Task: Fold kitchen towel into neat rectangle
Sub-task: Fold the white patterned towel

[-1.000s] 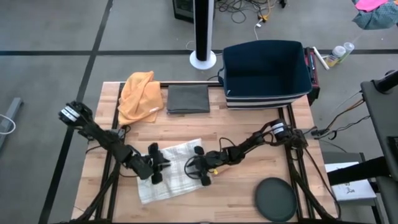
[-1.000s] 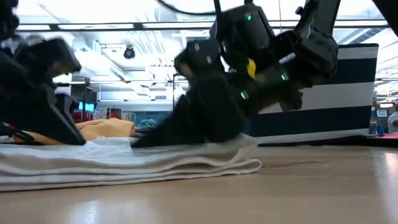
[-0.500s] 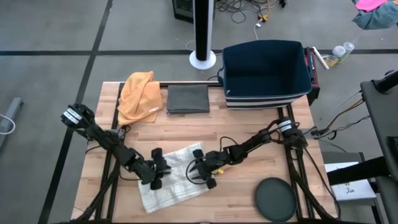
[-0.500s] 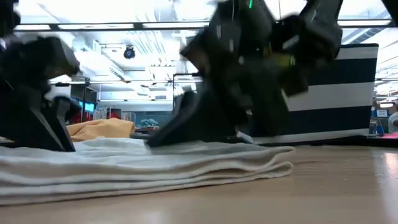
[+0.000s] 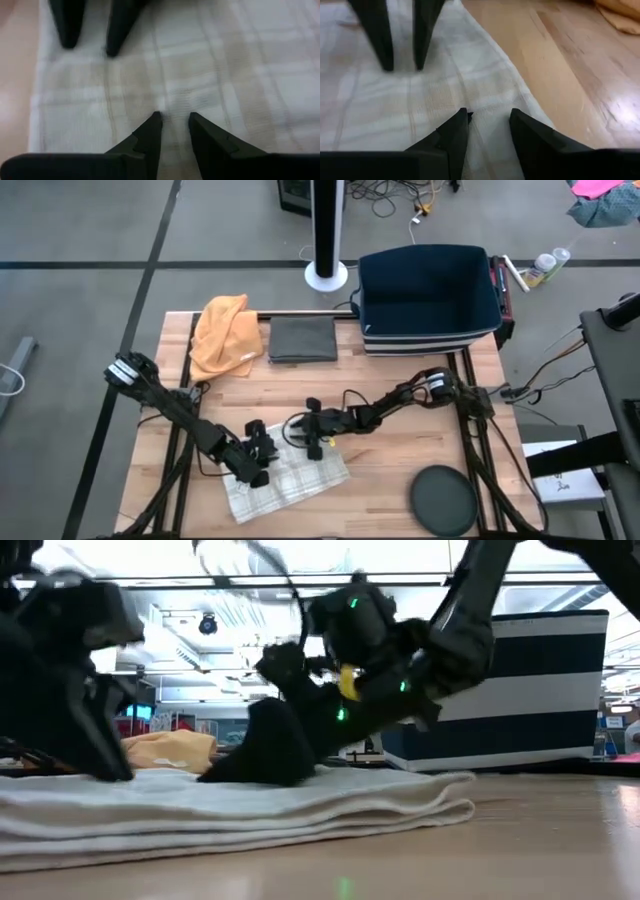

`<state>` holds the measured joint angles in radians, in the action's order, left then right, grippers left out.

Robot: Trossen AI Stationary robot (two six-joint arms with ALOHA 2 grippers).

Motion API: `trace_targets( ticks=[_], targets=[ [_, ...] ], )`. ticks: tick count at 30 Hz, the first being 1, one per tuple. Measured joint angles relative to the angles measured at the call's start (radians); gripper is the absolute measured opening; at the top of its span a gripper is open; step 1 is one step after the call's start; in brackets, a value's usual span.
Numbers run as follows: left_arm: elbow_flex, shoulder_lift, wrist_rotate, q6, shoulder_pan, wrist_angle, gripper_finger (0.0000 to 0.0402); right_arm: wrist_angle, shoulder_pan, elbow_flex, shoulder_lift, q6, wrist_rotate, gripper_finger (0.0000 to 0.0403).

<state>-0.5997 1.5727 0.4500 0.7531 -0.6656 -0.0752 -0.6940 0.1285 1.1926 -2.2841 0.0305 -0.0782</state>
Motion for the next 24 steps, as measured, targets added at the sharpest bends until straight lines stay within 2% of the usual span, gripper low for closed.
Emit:
trace_targets(
  ticks=[6, 10, 12, 15, 20, 24],
  targets=[
    [-0.029, 0.035, -0.004, 0.056, -0.01, -0.02, 0.0086, 0.052, -0.019, -0.007, 0.022, 0.051, 0.018, 0.0155],
    [-0.068, 0.003, 0.006, 0.015, -0.008, -0.138, 0.0084, 0.071, -0.018, -0.008, 0.063, -0.002, 0.057, 0.0157],
    [-0.092, -0.022, 0.061, 0.006, -0.008, -0.183, 0.0087, 0.065, -0.013, -0.008, 0.091, -0.039, 0.063, 0.0156],
    [-0.103, -0.055, 0.198, 0.022, -0.007, -0.201, 0.0093, 0.06, -0.007, -0.011, 0.15, -0.064, 0.068, 0.015],
    [-0.092, -0.064, 0.36, 0.013, -0.007, -0.108, 0.0105, 0.068, 0.001, -0.034, 0.253, -0.045, 0.054, 0.0126],
    [-0.092, -0.063, 0.51, 0.001, 0.004, -0.086, 0.0108, 0.221, 0.032, -0.057, 0.381, -0.143, 0.029, 0.0096]
  ],
)
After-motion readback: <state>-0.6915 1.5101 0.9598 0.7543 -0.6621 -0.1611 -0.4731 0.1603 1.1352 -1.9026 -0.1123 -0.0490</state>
